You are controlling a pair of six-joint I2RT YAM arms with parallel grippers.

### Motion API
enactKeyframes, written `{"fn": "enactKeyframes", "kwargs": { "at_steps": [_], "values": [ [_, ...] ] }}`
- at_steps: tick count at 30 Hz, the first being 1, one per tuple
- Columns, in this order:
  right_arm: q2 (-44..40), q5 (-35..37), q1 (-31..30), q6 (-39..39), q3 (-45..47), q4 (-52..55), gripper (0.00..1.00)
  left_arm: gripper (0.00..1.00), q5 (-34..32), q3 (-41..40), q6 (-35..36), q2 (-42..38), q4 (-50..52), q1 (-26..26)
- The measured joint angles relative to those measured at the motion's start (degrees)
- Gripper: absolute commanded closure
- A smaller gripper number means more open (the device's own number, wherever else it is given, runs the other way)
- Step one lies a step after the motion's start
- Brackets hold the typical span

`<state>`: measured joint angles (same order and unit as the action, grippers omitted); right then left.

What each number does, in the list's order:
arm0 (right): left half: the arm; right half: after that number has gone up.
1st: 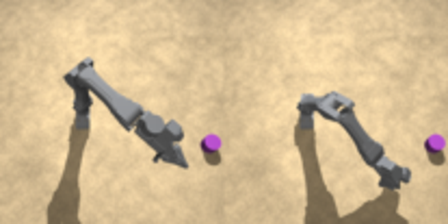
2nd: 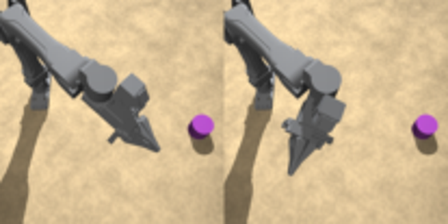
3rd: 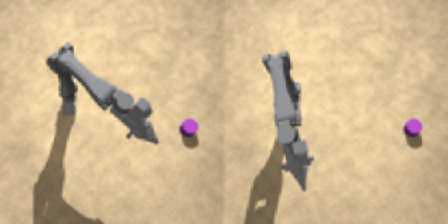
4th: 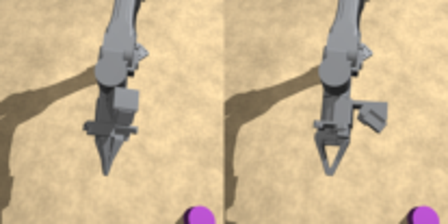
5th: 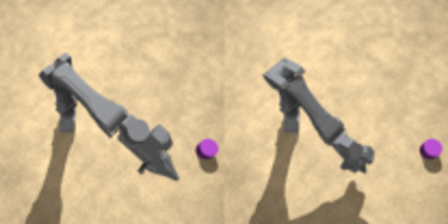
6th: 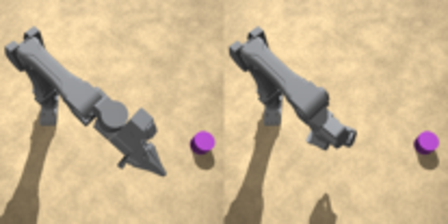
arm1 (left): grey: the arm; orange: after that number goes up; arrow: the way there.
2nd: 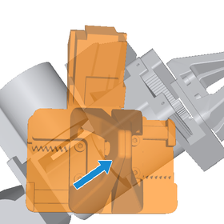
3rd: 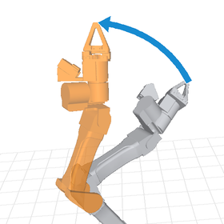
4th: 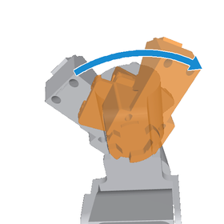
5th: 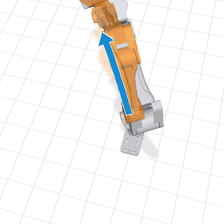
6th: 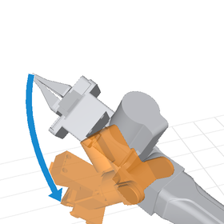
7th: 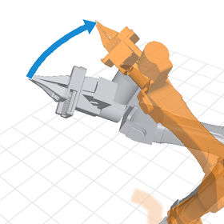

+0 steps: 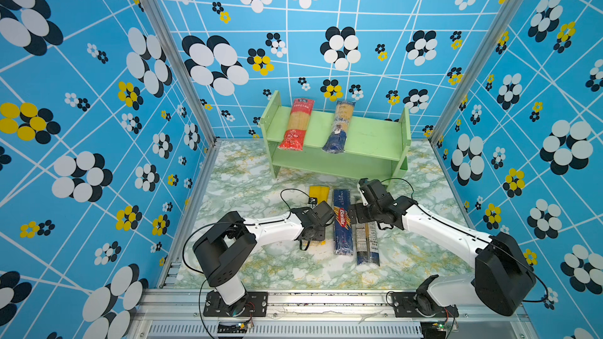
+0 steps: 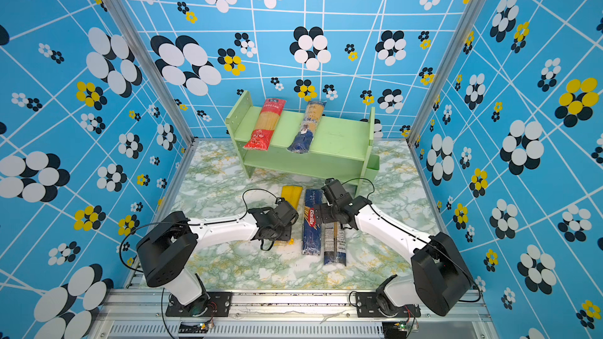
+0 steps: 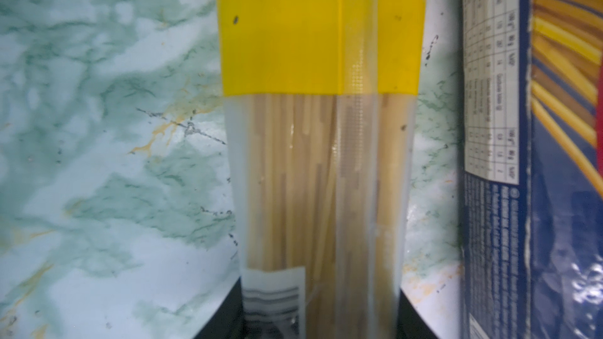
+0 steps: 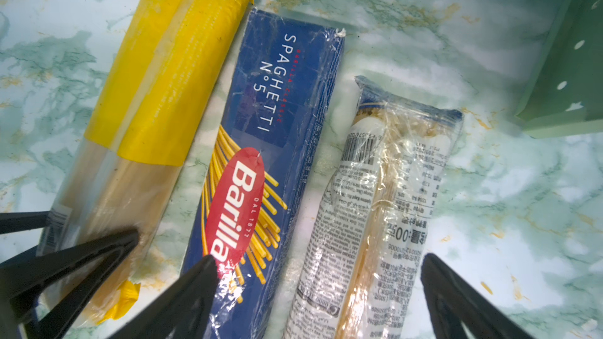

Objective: Arrange pasta packages on shelves
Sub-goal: Pick up the pasta bag from the center of the table.

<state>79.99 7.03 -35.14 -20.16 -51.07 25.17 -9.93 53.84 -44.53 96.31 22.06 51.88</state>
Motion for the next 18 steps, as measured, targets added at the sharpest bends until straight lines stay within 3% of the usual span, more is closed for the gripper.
{"fn": "enactKeyframes", "kwargs": {
  "at_steps": [1,5,8,18],
  "values": [
    [0.0,0.0,0.0,0.0,0.0,0.0,0.01,0.58,0.0,0.0,0.0,0.0,0.0,0.0],
    [0.0,0.0,0.0,0.0,0.0,0.0,0.01,0.23,0.0,-0.3,0.3,0.0,-0.5,0.0],
    [0.0,0.0,0.0,0.0,0.0,0.0,0.01,0.15,-1.0,-1.6,0.0,0.0,-2.0,0.1],
    [0.0,0.0,0.0,0.0,0.0,0.0,0.01,0.10,-4.5,-5.0,-0.2,-1.2,-8.7,1.3]
  ]
}}
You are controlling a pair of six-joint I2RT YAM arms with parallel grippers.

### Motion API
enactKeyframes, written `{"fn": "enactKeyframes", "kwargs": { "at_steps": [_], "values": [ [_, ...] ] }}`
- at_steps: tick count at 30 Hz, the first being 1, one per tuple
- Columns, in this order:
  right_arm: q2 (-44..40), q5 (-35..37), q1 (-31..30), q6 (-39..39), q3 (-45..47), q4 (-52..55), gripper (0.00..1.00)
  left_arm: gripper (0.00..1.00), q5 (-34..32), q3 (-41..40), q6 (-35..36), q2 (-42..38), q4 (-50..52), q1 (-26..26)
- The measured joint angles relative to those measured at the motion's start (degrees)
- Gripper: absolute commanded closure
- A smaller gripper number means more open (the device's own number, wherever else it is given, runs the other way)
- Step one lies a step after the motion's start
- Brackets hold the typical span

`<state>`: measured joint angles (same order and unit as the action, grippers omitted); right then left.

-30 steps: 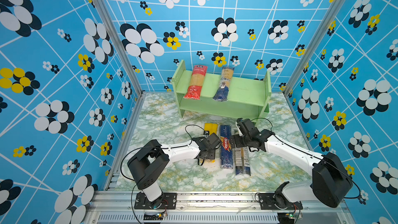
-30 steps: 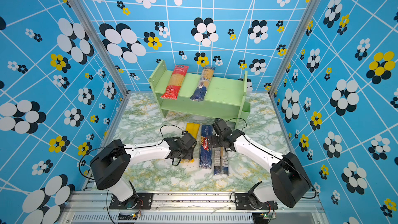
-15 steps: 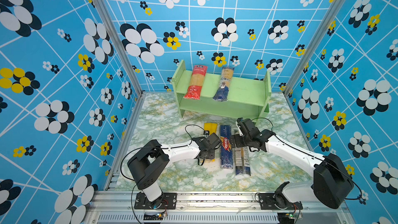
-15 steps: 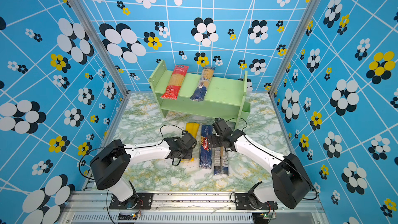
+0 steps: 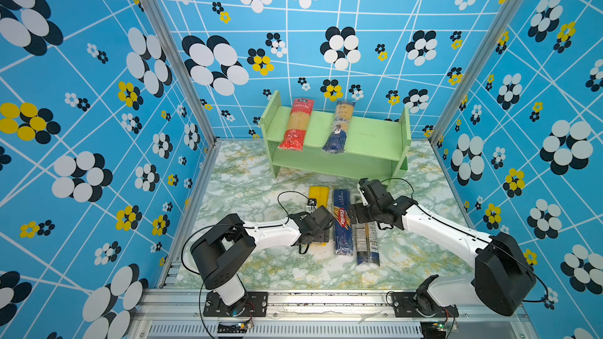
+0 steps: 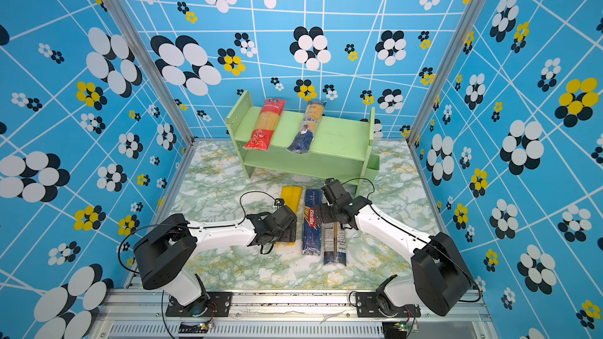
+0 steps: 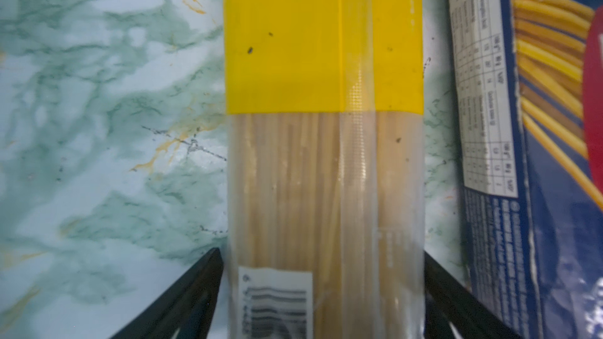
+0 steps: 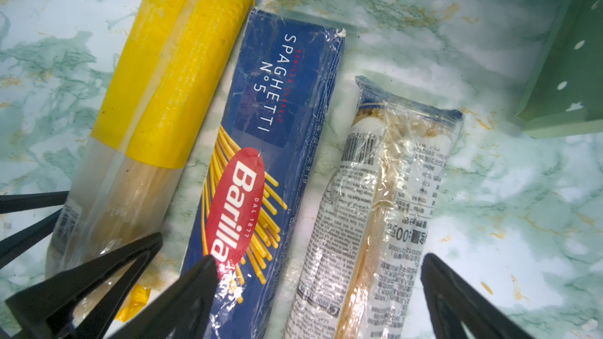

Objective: Arrange pasta packages on shelves
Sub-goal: Pick up the pasta bag from the center of the table.

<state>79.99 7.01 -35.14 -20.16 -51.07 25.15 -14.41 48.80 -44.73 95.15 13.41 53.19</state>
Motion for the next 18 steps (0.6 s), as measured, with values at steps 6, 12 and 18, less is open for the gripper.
{"fn": "enactKeyframes", "kwargs": {
  "at_steps": [6,12,18],
  "values": [
    [0.0,0.0,0.0,0.0,0.0,0.0,0.01,0.23,-2.9,-0.1,-1.1,1.0,-1.4,1.1],
    [0.0,0.0,0.0,0.0,0.0,0.0,0.01,0.28,-4.6,-0.4,-1.8,1.3,-1.8,1.7],
    [0.0,0.0,0.0,0.0,0.0,0.0,0.01,0.29,-6.7,1.0,-1.8,2.7,-0.1,2.6]
  ]
}}
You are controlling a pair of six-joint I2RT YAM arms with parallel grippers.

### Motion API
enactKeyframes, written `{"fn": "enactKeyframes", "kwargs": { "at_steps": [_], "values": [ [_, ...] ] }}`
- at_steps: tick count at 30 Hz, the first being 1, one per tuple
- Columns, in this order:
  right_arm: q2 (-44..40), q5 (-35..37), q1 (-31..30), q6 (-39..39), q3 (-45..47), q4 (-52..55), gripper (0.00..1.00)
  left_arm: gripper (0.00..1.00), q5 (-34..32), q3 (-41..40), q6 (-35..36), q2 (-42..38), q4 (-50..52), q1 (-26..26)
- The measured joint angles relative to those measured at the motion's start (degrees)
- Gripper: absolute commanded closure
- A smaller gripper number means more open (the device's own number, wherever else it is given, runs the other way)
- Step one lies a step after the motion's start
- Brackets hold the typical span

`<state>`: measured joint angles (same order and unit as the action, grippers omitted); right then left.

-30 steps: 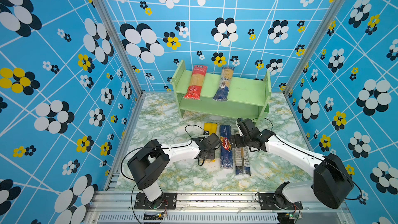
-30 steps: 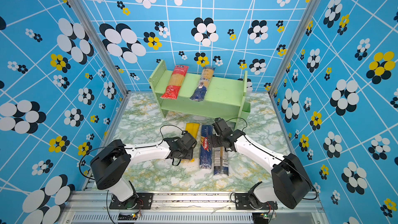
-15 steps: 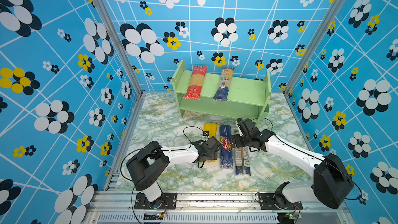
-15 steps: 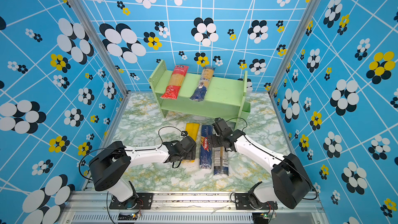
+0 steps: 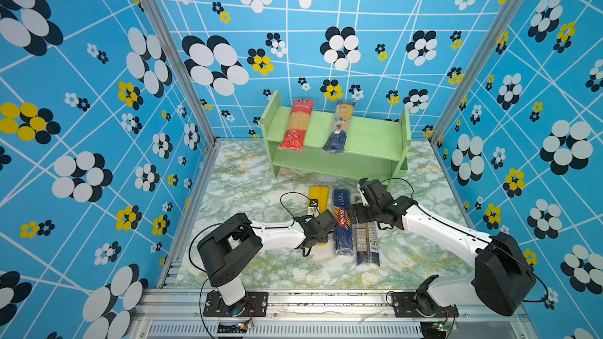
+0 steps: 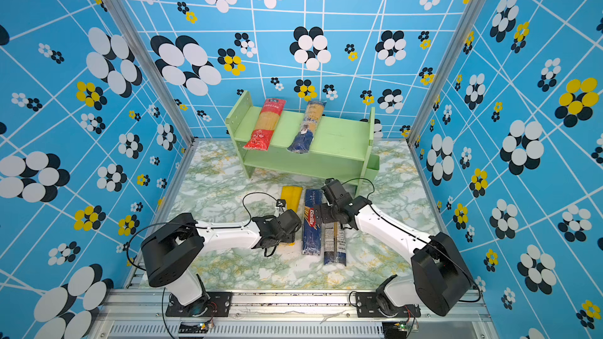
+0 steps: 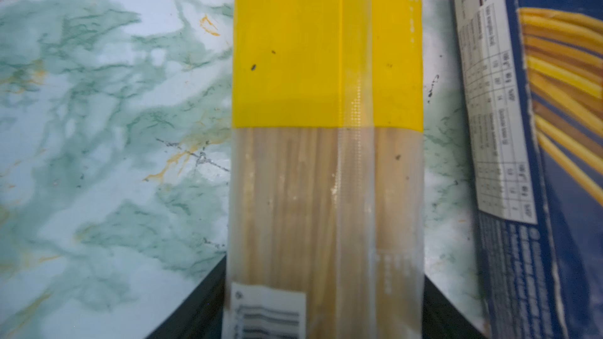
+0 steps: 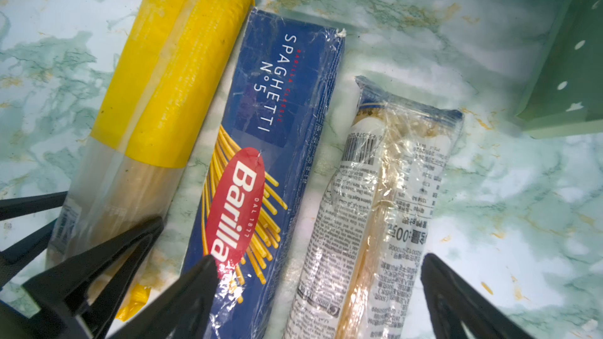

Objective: Arrange pasta packages on shelves
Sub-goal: Pick up the pasta bag from the center of the table.

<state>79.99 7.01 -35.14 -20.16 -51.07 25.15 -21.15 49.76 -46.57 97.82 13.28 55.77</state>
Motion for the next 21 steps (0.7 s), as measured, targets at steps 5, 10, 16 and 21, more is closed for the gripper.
{"fn": "enactKeyframes", "kwargs": {
  "at_steps": [5,10,16,21],
  "values": [
    [0.0,0.0,0.0,0.0,0.0,0.0,0.01,0.23,-1.1,1.0,0.0,0.9,1.4,0.5],
    [0.0,0.0,0.0,0.0,0.0,0.0,0.01,0.28,-2.1,2.8,-0.7,2.1,3.7,1.2],
    [0.0,0.0,0.0,0.0,0.0,0.0,0.01,0.54,-3.0,3.6,-0.6,2.8,4.6,1.7],
    [0.0,0.0,0.0,0.0,0.0,0.0,0.01,0.73,-3.0,3.6,-0.5,2.8,4.5,1.7]
  ]
}}
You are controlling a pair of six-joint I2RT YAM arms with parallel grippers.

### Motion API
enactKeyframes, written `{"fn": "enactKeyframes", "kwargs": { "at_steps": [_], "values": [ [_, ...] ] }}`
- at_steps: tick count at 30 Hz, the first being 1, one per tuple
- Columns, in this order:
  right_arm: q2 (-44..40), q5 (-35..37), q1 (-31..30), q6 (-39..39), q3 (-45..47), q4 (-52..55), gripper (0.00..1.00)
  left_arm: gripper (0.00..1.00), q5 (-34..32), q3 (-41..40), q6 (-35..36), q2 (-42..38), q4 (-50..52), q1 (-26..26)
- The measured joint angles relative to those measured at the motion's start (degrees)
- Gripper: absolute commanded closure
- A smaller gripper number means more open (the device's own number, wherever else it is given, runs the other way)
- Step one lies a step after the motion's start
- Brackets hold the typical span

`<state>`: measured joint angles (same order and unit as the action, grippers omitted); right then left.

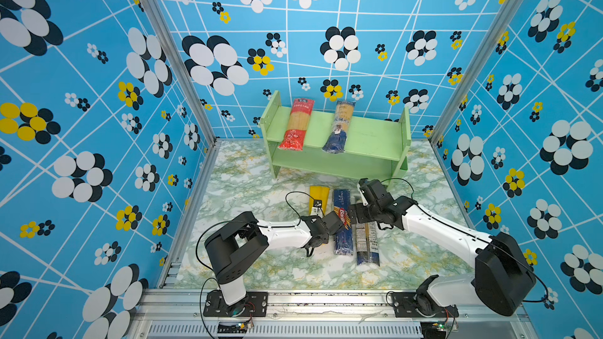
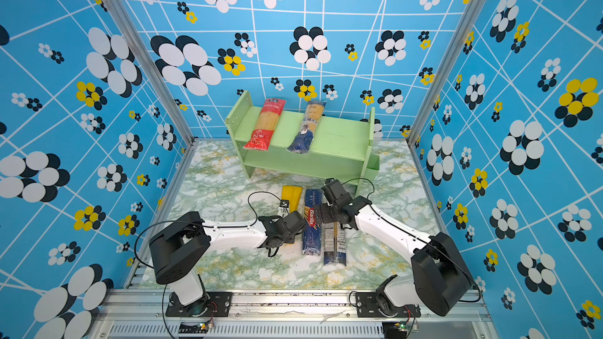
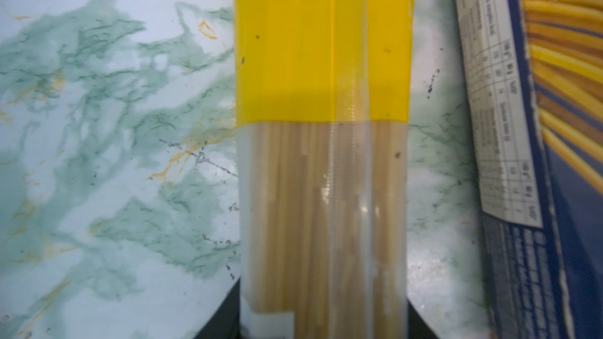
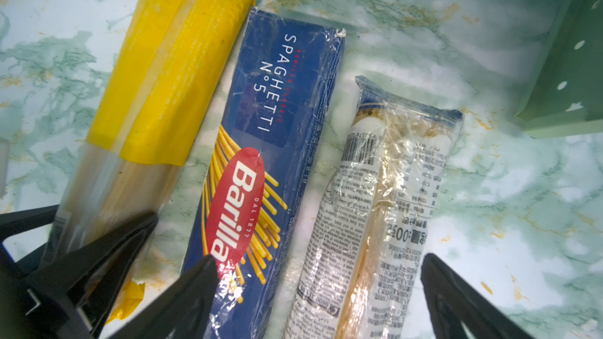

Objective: Arrange pasta packages on shelves
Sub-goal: Pick up the pasta bag from the center of the table.

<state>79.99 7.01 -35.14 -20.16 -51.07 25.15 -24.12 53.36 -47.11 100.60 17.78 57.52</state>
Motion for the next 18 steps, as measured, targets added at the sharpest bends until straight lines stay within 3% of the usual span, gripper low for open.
{"fn": "enactKeyframes", "kwargs": {
  "at_steps": [1,3,10,18],
  "values": [
    [0.0,0.0,0.0,0.0,0.0,0.0,0.01,0.78,0.0,0.0,0.0,0.0,0.0,0.0],
    [0.0,0.0,0.0,0.0,0.0,0.0,0.01,1.00,0.0,0.0,0.2,-0.1,0.0,0.0],
    [0.0,0.0,0.0,0.0,0.0,0.0,0.01,1.00,2.1,-1.1,1.4,-1.9,-0.2,-0.5],
    [-0.7,0.1,0.0,0.0,0.0,0.3,0.01,1.00,11.6,-2.2,4.3,-8.5,3.4,-3.5]
  ]
}}
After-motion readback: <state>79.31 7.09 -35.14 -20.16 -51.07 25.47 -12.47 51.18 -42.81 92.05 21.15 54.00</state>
